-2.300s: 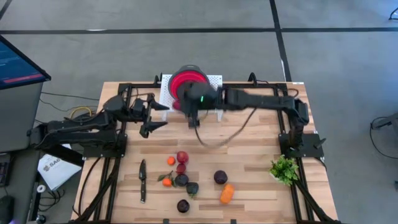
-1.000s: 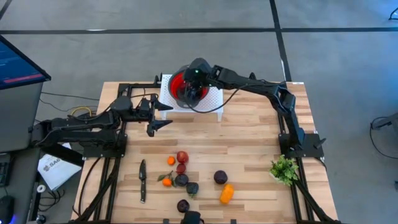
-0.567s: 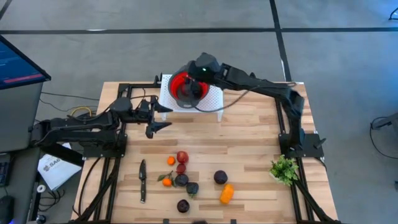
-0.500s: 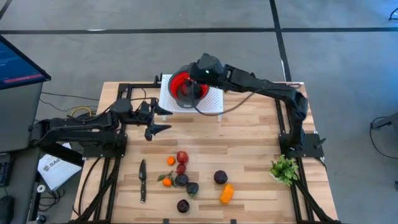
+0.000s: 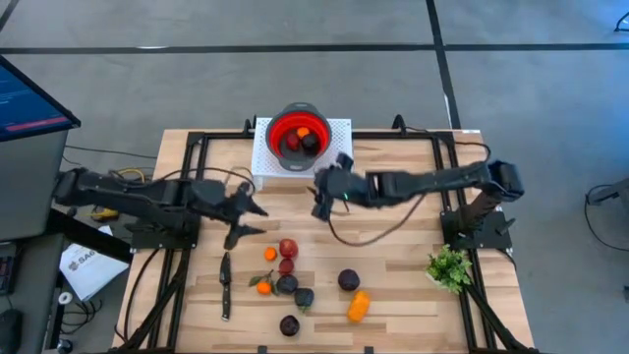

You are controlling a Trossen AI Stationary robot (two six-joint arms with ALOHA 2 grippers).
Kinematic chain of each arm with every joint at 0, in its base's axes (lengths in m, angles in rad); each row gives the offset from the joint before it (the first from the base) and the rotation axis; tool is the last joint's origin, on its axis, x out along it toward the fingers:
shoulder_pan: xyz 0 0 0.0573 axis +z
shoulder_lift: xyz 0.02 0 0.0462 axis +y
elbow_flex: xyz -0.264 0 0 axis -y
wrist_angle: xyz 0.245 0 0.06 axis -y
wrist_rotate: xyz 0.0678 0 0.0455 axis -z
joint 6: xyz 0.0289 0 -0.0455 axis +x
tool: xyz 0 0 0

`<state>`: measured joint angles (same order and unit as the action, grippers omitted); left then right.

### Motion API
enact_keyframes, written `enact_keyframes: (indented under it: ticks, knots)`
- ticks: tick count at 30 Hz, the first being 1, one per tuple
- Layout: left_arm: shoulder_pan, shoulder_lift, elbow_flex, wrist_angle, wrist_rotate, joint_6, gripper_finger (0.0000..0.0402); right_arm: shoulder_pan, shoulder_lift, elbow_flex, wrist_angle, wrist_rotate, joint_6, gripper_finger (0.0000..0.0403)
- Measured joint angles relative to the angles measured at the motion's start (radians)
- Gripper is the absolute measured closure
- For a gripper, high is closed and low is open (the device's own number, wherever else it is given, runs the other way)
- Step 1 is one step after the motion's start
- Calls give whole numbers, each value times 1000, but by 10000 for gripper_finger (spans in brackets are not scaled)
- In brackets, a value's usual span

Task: Pick & Place Fruit
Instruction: Put the orange into the red strainer bowl

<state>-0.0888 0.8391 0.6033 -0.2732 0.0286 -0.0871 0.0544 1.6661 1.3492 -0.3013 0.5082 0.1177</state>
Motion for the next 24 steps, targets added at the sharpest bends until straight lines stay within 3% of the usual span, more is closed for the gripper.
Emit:
enact_keyframes:
  ticks: [8,17,24]
  knots:
    - [-178,280,8,-56,-58,-20,159,156,-5,-132,102,188,104,250]
    - [-172,568,7,29,-142,-156,100,204,-5,-132,93,239,85,276]
    - [-186,657,6,83,-129,-183,119,186,-5,-132,39,254,82,284]
